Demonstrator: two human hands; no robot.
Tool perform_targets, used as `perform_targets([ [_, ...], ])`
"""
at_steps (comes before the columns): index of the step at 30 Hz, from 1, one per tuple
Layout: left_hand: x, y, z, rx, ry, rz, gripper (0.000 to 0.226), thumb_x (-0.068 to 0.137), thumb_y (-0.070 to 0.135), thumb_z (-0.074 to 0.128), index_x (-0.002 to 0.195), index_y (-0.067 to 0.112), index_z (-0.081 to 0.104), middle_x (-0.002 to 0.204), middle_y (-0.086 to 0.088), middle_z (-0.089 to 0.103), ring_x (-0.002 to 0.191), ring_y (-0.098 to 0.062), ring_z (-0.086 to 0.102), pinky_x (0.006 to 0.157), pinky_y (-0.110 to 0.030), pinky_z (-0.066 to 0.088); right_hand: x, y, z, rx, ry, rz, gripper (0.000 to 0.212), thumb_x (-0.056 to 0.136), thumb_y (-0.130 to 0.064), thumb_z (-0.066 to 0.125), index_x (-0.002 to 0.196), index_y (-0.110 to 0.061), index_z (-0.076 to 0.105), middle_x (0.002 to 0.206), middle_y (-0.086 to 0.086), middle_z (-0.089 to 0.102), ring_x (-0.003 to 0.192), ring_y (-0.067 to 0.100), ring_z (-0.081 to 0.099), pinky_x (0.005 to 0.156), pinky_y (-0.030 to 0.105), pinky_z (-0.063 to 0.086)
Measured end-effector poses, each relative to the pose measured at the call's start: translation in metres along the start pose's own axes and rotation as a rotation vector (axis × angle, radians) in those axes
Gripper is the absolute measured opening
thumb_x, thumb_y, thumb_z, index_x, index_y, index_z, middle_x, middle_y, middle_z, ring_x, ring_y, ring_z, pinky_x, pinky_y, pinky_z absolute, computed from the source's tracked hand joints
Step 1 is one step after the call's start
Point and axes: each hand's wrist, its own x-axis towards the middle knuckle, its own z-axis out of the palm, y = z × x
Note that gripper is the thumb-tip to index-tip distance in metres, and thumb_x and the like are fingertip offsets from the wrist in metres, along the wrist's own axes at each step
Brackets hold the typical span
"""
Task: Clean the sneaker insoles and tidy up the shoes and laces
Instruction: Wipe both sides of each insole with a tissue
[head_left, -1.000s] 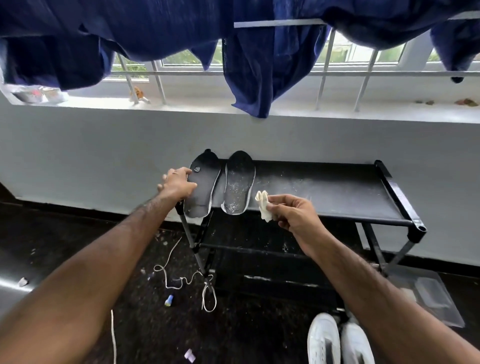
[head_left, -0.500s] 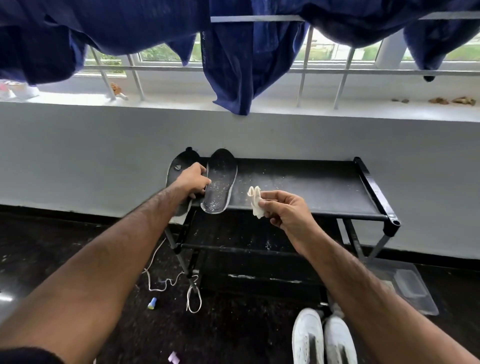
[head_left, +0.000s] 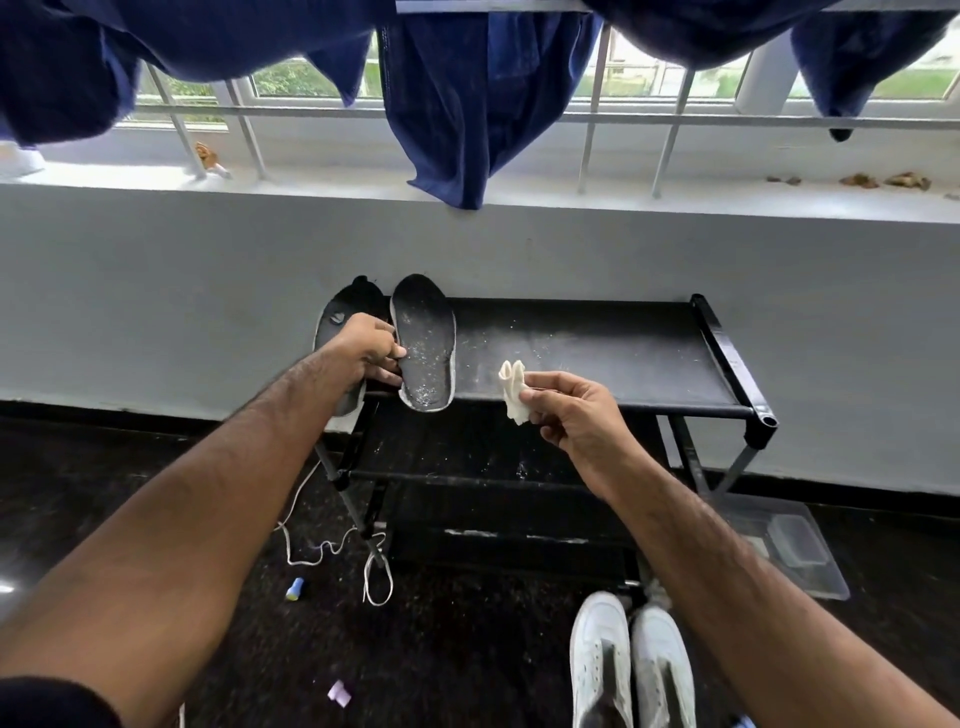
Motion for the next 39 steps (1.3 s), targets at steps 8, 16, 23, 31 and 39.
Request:
perform_targets([
  [8,-0.078,0.004,-0.001,-0.187,-0.063,0.084,0.032,0.095,-0.014,0.054,0.123,-0.001,0.062,0.096,-0.01,0.072,0.063,-0.018,0.073,0.049,-0.034,0.06,-0.037,-0.02,-0.011,0.109,0.015,0.008,0.018,0.087,-0.012,0.076,0.104,-0.018,0.078,0.081,-0.005,0.074,0.072,0.007,0.06,0.075,0.026,0.047],
  [16,-0.238,-0.069,0.041,-0.251,-0.2,0.1,0.033,0.095,-0.008,0.058,0.124,0.008,0.06,0.105,-0.018,0.069,0.075,-0.021,0.074,0.054,-0.039,0.061,-0.132,-0.004,-0.007,0.295,-0.049,0.099,0.019,0.09,-0.005,0.068,0.102,-0.018,0.073,0.079,-0.002,0.07,0.076,0.01,0.067,0.096,0.045,0.051],
  [23,-0.339,-0.152,0.069,-0.334,-0.228,-0.016,0.035,0.094,-0.007,0.06,0.124,0.01,0.058,0.104,-0.017,0.064,0.071,-0.019,0.073,0.054,-0.042,0.06,-0.221,0.046,-0.014,0.41,-0.008,0.178,0.023,0.091,-0.008,0.067,0.113,-0.014,0.067,0.076,-0.002,0.061,0.076,0.011,0.065,0.086,0.049,0.058],
  [31,-0.391,-0.187,0.089,-0.481,-0.334,-0.08,0.033,0.096,-0.001,0.055,0.125,0.012,0.061,0.112,-0.019,0.065,0.09,-0.026,0.069,0.064,-0.044,0.061,-0.275,0.074,-0.012,0.53,0.046,0.217,0.035,0.089,-0.007,0.069,0.124,-0.008,0.064,0.085,0.002,0.064,0.072,0.01,0.065,0.073,0.039,0.059],
  [39,-0.411,-0.206,0.108,-0.75,-0.341,-0.062,0.035,0.104,0.023,0.046,0.136,0.01,0.051,0.13,-0.017,0.067,0.113,-0.034,0.067,0.089,-0.048,0.056,-0.294,0.09,-0.002,0.531,0.046,0.275,0.029,0.089,-0.006,0.068,0.118,-0.008,0.069,0.095,0.005,0.068,0.075,0.011,0.063,0.076,0.033,0.06],
])
